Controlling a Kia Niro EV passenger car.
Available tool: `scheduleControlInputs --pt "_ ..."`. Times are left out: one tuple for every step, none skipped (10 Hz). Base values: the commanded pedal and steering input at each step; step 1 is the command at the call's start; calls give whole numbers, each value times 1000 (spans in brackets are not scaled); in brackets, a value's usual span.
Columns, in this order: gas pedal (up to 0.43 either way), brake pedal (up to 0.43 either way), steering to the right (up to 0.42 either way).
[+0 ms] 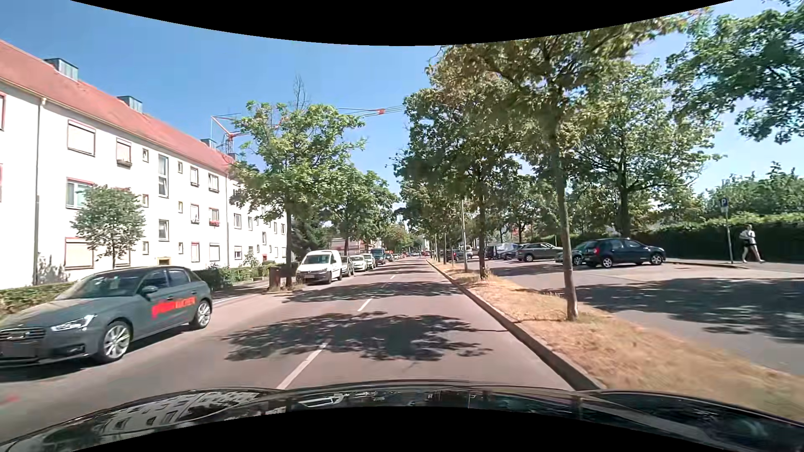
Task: Follow the waypoints while adhering to traffic rules and regulations
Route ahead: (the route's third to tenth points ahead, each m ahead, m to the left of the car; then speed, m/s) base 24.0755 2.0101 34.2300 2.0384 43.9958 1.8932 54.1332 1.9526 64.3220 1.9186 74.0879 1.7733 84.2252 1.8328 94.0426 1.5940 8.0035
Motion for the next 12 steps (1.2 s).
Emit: scheduleControlInputs --pt "169 0 1" --pt "169 0 1" --pt "157 0 1" --pt "110 0 1" --pt "98 0 1" --pt "87 0 0" --pt "79 0 1" --pt "79 0 0" --pt "79 0 1" --pt "79 0 0" --pt "79 0 -1" --pt "79 0 -2"
